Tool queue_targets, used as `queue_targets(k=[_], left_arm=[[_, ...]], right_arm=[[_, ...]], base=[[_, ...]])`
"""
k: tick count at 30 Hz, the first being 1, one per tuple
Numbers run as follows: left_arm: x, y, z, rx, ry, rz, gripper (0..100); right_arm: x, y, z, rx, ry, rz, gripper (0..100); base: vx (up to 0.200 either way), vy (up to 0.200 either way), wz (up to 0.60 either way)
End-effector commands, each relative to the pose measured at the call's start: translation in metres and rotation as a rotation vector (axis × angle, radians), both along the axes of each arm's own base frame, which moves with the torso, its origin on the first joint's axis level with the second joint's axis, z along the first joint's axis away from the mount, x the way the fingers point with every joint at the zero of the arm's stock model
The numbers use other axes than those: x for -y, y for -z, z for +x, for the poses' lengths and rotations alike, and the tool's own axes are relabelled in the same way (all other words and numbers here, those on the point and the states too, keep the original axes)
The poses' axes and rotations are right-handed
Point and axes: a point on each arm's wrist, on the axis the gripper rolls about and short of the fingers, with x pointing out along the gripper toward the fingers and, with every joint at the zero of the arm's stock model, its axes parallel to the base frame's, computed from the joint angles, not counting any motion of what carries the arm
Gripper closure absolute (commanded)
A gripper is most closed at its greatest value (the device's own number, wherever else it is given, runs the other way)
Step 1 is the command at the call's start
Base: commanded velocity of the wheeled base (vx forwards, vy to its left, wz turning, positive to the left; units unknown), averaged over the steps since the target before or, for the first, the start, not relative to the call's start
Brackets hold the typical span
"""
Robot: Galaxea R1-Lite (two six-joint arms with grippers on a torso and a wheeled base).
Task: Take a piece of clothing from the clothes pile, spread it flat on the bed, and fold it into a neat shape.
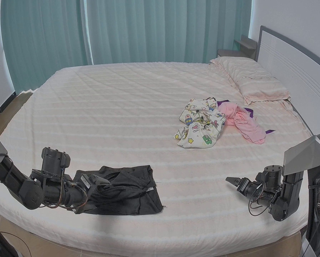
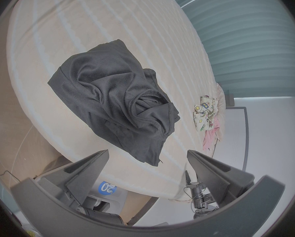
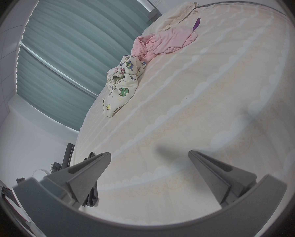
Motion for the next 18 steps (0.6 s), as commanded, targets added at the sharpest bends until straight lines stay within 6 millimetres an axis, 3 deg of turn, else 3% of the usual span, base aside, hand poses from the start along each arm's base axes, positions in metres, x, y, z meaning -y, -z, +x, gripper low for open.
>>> queue_targets(k=[1, 9, 18], left_arm=[[-0.023, 0.002, 0.008, -0.013, -0.050, -0.048, 0], [-0.046, 0.003, 0.015, 0.006, -0.096, -0.040, 0], [-0.050, 0.013, 0.016, -0.013, -0.081, -0.007, 0]], right_arm=[[-0.001, -0.001, 0.000, 0.010, -0.004, 0.002, 0], [-0.001, -0.001, -0.001, 0.005, -0.005, 0.001, 0], [-0.005, -0.007, -0.002, 0.031, -0.026, -0.017, 0]], base=[[0.000, 0.200, 0.00], [0.000, 0.200, 0.00], [0.000, 0.200, 0.00]])
